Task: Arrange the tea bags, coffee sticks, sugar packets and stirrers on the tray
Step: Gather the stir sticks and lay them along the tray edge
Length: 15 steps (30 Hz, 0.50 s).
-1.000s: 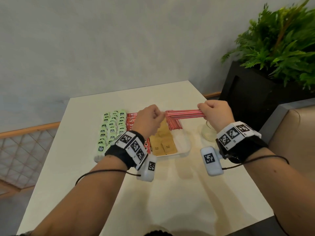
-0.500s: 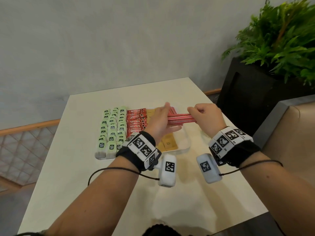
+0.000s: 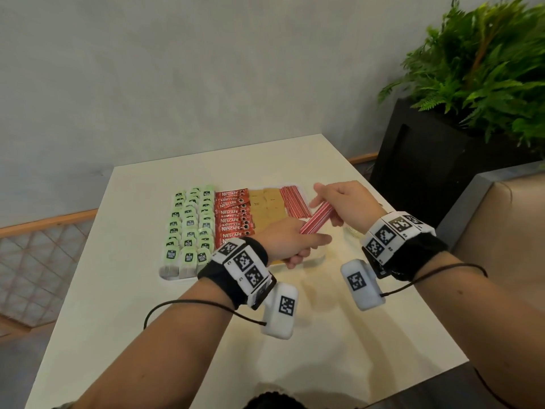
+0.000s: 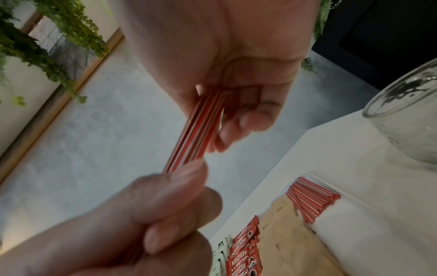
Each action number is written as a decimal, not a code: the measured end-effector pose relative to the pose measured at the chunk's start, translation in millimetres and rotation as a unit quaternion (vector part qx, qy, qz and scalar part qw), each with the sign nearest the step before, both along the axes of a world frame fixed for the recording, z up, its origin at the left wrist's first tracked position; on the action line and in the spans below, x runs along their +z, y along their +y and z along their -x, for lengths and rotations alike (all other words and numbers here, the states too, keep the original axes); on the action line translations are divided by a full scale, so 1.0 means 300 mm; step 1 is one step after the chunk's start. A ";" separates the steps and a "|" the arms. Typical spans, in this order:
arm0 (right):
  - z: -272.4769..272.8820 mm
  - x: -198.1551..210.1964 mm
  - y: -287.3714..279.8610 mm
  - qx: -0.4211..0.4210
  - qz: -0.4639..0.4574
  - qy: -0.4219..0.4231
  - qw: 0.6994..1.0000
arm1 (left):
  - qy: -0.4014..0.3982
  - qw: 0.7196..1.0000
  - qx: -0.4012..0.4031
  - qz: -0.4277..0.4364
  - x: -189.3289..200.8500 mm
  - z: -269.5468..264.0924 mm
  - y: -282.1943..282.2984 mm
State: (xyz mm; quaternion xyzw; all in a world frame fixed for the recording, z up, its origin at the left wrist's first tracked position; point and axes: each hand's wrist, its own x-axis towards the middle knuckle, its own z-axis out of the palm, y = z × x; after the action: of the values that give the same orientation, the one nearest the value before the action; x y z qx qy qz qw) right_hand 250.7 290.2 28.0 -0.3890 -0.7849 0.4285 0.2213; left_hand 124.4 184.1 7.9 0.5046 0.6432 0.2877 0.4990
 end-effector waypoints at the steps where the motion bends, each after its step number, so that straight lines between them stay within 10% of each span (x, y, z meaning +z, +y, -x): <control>1: -0.002 -0.004 0.003 -0.004 0.008 0.032 0.999 | -0.028 0.999 0.019 0.002 -0.006 0.003 -0.003; 6: -0.002 -0.025 0.013 0.038 0.066 0.177 0.981 | -0.099 0.993 0.063 0.005 -0.022 0.024 -0.016; 15: 0.089 -0.019 -0.019 0.069 0.090 0.138 0.984 | -0.125 0.990 0.072 0.002 -0.033 0.077 -0.043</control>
State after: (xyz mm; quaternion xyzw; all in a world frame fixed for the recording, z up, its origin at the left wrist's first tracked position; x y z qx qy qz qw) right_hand 224.0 284.6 22.4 -0.2893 -0.7304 0.5608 0.2612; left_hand 101.5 171.3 -1.9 0.4164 0.6111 0.3822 0.5542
